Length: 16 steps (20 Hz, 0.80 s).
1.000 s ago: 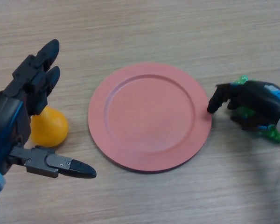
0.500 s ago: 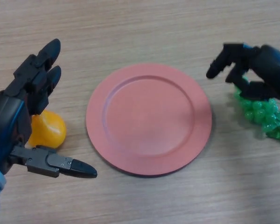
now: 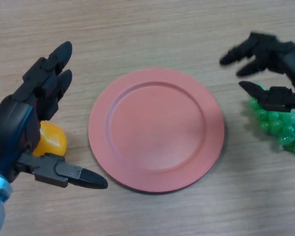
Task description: Pick up the green grapes and place it on the plate
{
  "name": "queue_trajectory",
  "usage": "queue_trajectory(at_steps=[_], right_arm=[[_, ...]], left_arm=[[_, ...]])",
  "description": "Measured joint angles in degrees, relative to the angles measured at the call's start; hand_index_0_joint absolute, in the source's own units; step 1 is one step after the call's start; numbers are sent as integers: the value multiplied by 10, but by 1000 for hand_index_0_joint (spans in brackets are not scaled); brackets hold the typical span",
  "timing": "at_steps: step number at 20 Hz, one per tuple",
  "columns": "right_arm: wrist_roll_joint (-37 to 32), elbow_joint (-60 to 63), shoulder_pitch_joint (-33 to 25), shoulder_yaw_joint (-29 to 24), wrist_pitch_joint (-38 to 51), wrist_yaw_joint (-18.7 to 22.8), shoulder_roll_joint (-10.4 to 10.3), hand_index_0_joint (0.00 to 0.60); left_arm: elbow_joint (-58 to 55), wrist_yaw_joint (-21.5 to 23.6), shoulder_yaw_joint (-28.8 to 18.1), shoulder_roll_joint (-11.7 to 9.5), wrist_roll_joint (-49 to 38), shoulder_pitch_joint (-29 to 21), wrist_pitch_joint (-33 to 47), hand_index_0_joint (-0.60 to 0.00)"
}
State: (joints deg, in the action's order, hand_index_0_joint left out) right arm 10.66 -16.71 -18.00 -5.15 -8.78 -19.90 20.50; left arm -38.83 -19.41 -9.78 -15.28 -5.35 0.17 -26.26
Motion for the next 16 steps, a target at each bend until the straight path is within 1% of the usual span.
queue_trajectory(at_steps=[1,3,5,9,11,13,14,15,16], right_arm=[[-15,-11,5,-1,0,12,1,0],[-17,-17,13,-14,-10,21,5,0],[-18,-18,23,-17,-26,23,6,0],[-17,-17,36,-17,-13,23,6,0],[-17,4,36,-17,12,28,6,0],[-1,53,36,-18,53,47,15,0],[15,78,35,-24,61,53,18,0],[15,98,33,-30,65,57,20,0],[18,128,32,-36,74,71,23,0]], left_arm=[[2,0,1,0,0,-1,0,0],[3,0,4,0,0,-1,0,0],[3,0,4,0,2,-1,0,0],[3,0,11,1,7,-3,0,0],[4,0,23,1,7,-2,0,0],[3,0,26,1,7,-1,0,0],[3,0,26,1,7,-1,0,0],[4,0,26,1,7,-2,0,0],[3,0,26,1,7,-2,0,0]])
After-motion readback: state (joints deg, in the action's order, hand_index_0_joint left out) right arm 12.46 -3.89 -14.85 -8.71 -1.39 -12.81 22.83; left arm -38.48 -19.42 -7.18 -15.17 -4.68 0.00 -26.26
